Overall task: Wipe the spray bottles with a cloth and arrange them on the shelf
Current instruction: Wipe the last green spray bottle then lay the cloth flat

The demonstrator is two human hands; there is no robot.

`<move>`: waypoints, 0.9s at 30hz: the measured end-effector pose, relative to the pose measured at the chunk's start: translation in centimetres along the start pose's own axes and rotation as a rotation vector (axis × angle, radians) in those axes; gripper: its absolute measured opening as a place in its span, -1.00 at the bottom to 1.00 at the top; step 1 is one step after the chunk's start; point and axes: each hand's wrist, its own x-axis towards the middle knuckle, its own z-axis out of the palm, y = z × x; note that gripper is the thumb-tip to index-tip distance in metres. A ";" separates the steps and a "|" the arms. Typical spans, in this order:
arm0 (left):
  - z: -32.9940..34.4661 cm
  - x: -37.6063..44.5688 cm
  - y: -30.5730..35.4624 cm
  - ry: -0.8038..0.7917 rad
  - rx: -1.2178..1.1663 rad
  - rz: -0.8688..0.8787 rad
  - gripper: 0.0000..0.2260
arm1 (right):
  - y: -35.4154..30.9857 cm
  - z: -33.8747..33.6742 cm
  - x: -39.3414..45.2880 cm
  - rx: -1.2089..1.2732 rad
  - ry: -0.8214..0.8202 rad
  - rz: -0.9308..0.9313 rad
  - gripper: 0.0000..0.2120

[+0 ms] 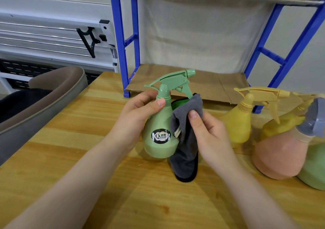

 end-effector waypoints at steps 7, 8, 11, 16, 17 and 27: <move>-0.5 0.1 1.2 0.043 0.016 0.066 -0.68 | -0.2 -1.7 0.2 -0.229 -0.083 -0.035 -0.75; -0.5 0.1 1.2 0.034 0.008 0.066 -0.67 | -0.1 -1.5 0.1 -0.253 -0.100 -0.052 -0.74; 0.0 -0.1 0.6 -0.015 -0.007 0.036 -0.62 | 0.1 -0.3 -0.3 -0.293 -0.129 -0.081 -0.68; 1.6 -0.8 -0.7 -0.088 0.028 0.049 -0.73 | 0.1 0.7 -0.5 -0.183 -0.065 -0.027 -0.68; 1.8 -0.8 -0.8 -0.086 0.030 0.063 -0.74 | 0.1 0.9 -0.5 -0.146 -0.065 -0.009 -0.69; 1.2 -0.7 0.7 0.078 -0.215 0.067 -0.58 | 0.4 2.7 -1.4 -0.033 -0.148 0.024 -0.73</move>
